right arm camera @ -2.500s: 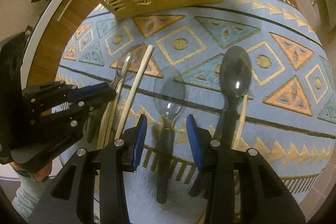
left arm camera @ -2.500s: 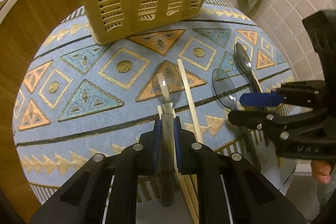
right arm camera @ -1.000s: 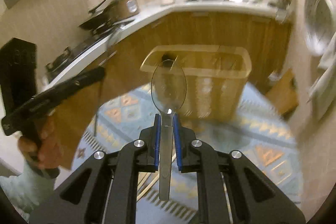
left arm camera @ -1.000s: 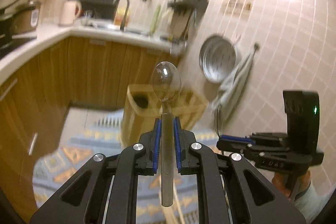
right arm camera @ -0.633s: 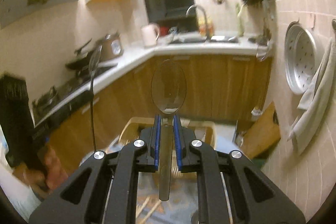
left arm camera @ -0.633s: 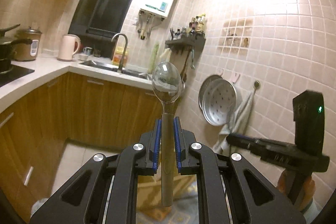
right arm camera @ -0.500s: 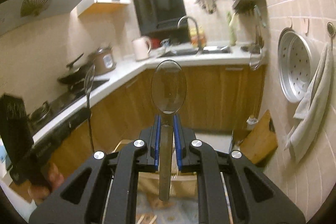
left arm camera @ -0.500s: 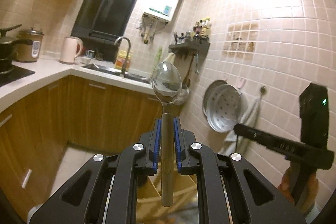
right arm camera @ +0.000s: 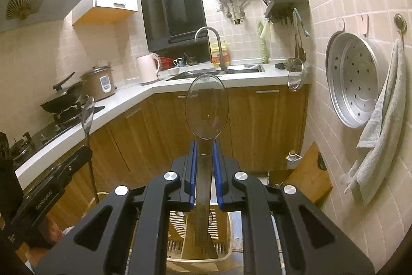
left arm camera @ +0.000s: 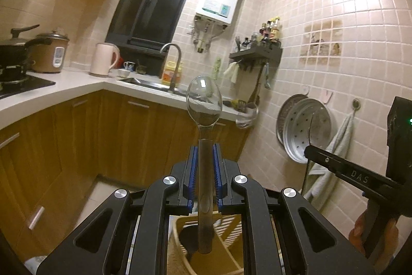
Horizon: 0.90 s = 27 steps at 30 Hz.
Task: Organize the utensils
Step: 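Lift both clear spoons and carry them over the tan caddy, then open both tools to drop the clear spoons into the caddy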
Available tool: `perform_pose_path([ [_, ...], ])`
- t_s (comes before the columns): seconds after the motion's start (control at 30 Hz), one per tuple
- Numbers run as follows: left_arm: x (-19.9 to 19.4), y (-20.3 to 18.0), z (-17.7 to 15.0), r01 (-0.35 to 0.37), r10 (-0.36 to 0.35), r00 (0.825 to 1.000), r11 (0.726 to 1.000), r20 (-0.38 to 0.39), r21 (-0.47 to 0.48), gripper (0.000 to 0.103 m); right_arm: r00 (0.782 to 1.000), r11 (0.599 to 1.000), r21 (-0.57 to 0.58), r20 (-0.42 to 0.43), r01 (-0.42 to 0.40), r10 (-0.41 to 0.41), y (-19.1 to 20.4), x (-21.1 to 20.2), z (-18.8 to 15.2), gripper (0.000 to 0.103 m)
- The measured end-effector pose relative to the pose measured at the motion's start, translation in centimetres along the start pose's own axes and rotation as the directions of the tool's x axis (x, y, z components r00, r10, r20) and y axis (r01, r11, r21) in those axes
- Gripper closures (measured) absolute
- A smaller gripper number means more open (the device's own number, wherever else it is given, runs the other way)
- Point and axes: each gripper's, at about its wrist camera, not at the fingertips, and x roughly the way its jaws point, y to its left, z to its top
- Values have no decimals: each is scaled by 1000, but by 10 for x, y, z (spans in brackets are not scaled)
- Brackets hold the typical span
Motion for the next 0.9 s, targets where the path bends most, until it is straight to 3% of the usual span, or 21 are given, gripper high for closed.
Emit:
perform_pose_path([
  [0.1, 6, -2, -8, -59, 59, 998, 998, 9, 28, 93, 1000, 1000, 4, -4, 2, -2, -2, 6, -7, 93],
  [0.33, 8, -5, -24, -121, 118, 992, 991, 49, 60, 92, 1000, 999, -28, -17, 20, -20, -2, 17, -21, 93],
  [0.63, 8, -8, -34, -127, 124, 991, 989, 49, 74, 92, 999, 999, -27, 21, -45, 46, -5, 8, -33, 93],
  [0.9, 4, -6, -40, -118, 116, 993, 987, 31, 104, 92, 999, 997, -68, 10, -41, 42, 4, 6, -43, 93],
])
